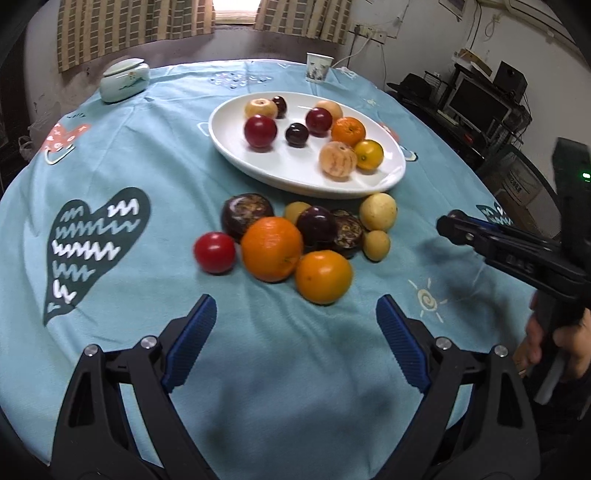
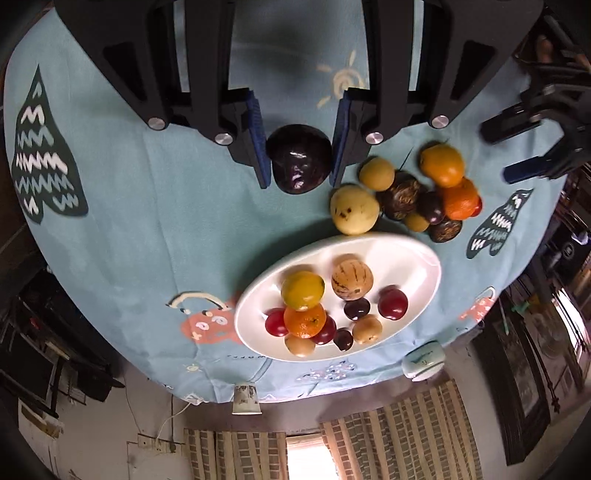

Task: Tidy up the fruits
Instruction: 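Grasp a yellow-orange tomato with the left tool while the right tool grasps a dark cherry, then carry both fruits onto the white plate and open both tools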

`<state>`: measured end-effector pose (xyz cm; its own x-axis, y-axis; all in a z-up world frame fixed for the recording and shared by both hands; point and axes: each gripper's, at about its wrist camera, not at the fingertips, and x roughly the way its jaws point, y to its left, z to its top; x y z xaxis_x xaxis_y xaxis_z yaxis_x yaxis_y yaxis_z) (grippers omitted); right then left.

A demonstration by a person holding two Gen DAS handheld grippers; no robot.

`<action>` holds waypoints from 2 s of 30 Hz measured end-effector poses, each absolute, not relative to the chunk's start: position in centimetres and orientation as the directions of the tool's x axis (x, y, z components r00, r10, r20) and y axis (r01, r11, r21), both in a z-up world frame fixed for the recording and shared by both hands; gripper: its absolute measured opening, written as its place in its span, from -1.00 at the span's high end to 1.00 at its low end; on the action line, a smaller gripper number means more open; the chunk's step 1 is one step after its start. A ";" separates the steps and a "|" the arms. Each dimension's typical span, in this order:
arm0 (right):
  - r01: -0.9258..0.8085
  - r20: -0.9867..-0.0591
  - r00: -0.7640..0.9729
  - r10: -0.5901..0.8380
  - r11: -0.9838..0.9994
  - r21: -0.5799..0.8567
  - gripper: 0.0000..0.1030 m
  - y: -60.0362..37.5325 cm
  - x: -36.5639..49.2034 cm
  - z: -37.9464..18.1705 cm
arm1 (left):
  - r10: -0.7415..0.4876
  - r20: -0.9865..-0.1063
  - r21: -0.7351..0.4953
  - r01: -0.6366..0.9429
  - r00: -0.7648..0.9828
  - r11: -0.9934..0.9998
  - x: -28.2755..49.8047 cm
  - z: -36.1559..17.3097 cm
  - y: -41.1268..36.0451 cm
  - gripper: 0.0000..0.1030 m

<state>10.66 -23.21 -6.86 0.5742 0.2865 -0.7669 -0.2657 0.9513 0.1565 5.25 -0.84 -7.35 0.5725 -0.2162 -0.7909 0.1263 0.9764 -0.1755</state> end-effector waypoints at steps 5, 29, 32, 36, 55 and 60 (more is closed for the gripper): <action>-0.227 -0.770 0.559 0.308 0.950 0.214 0.37 -25.3 9.6 -7.3 | -0.231 -0.824 -0.177 0.153 0.517 0.972 7.0 -9.4 -3.3 -0.20; -0.284 -0.742 0.559 0.370 0.926 0.248 0.36 -23.5 8.0 -5.7 | -0.245 -0.774 -0.196 0.147 0.584 0.969 6.0 -6.6 -1.8 0.16; -0.299 -0.739 0.560 0.374 0.923 0.241 0.36 -22.6 8.0 -5.4 | -0.239 -0.758 -0.198 0.135 0.607 0.971 6.1 -5.7 -0.8 0.16; -0.313 -0.735 0.558 0.386 0.918 0.244 0.36 -21.8 8.1 -5.0 | -0.234 -0.748 -0.209 0.115 0.621 0.971 6.6 -4.8 0.6 0.16; -0.453 -0.766 0.501 0.402 0.877 0.164 0.36 -15.1 17.7 -2.5 | -0.148 -0.740 -0.103 0.106 0.656 0.989 21.7 0.3 1.4 0.15; -0.439 -0.784 0.515 0.347 0.892 0.106 0.37 -13.1 23.0 -2.8 | -0.162 -0.775 -0.152 0.068 0.611 0.986 26.8 -1.1 2.3 0.15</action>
